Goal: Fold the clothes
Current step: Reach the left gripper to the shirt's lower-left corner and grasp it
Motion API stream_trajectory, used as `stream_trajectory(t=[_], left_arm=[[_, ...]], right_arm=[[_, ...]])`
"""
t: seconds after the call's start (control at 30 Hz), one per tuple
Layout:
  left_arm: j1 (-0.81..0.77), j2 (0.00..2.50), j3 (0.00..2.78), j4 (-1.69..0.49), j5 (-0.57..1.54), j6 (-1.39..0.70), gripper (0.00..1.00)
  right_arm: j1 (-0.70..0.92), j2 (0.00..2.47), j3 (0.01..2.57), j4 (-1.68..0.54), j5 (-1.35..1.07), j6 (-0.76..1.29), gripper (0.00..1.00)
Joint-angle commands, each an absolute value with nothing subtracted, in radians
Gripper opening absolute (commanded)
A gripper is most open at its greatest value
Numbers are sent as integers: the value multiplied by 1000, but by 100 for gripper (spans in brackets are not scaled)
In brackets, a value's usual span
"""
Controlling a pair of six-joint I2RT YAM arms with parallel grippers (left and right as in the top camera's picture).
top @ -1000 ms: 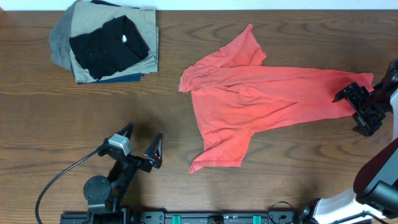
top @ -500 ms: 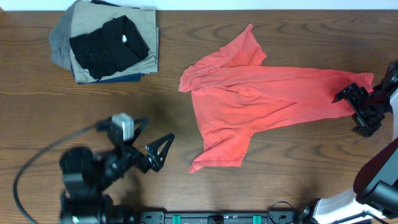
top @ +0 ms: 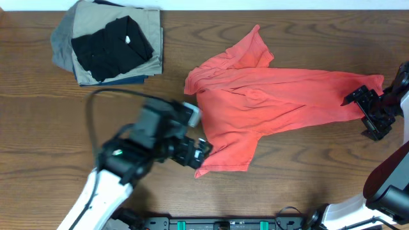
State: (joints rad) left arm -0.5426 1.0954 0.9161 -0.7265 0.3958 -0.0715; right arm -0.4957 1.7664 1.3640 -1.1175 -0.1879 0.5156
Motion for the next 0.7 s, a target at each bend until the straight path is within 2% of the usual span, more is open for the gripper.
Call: stream_trajectory(t=[0.0,0.23,0.67], left_arm=[[-612,1179,939,-712,273,-58,98],[-653,1372,939,-654,286,-104,98],[-656,1682,939,-544,300,-332,98]], right_arm=[[-479,1772,1364,-1118,-191,526,99],[-479,1772,1364,-1118,-191,526,99],[-479,1772,1364,-1118,-191,526,99]])
